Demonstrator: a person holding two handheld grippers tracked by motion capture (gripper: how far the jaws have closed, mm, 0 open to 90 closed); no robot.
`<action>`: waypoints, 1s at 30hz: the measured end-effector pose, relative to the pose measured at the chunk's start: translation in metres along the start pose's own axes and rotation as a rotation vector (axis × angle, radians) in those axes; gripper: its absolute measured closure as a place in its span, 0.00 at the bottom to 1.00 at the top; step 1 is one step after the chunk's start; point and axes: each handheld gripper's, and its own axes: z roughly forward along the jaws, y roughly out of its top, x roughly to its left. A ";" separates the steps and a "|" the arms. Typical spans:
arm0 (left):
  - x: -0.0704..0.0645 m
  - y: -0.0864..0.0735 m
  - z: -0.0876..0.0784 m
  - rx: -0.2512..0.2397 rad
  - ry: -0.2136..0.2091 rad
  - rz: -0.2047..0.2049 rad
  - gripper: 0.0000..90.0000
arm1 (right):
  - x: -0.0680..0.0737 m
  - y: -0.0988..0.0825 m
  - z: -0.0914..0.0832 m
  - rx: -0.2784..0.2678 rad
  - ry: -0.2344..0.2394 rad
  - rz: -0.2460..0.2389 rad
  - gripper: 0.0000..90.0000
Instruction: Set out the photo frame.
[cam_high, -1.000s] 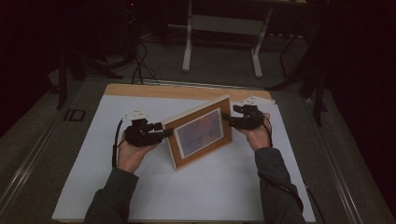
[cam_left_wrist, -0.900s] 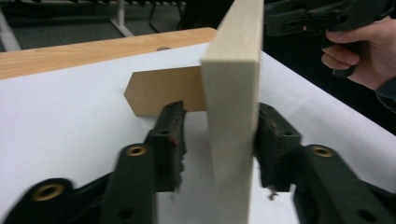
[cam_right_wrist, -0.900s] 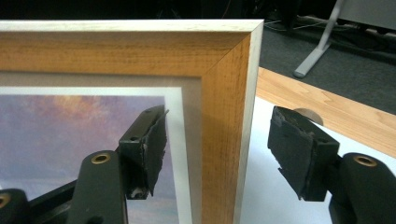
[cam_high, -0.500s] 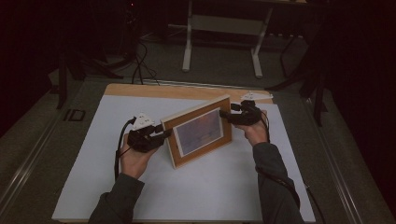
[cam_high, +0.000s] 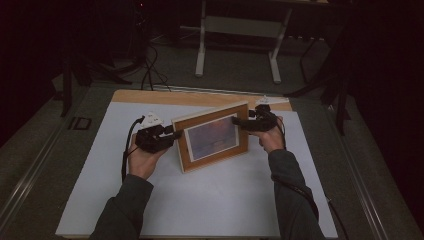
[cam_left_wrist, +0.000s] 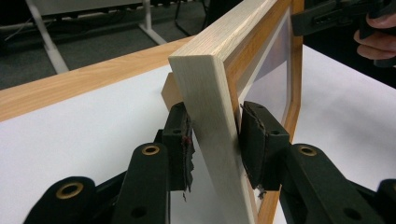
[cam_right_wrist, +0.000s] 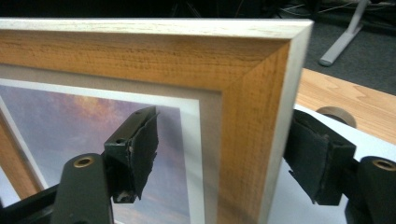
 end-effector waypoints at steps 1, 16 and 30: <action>0.002 0.000 0.000 -0.002 -0.006 0.004 0.73 | 0.000 0.000 0.001 -0.003 0.007 0.001 0.30; 0.022 0.010 0.015 -0.006 -0.031 -0.015 0.73 | -0.006 -0.005 -0.004 -0.021 -0.011 0.044 0.43; 0.039 0.013 0.026 -0.032 -0.039 -0.085 0.72 | -0.001 -0.018 -0.023 -0.013 -0.021 0.060 0.61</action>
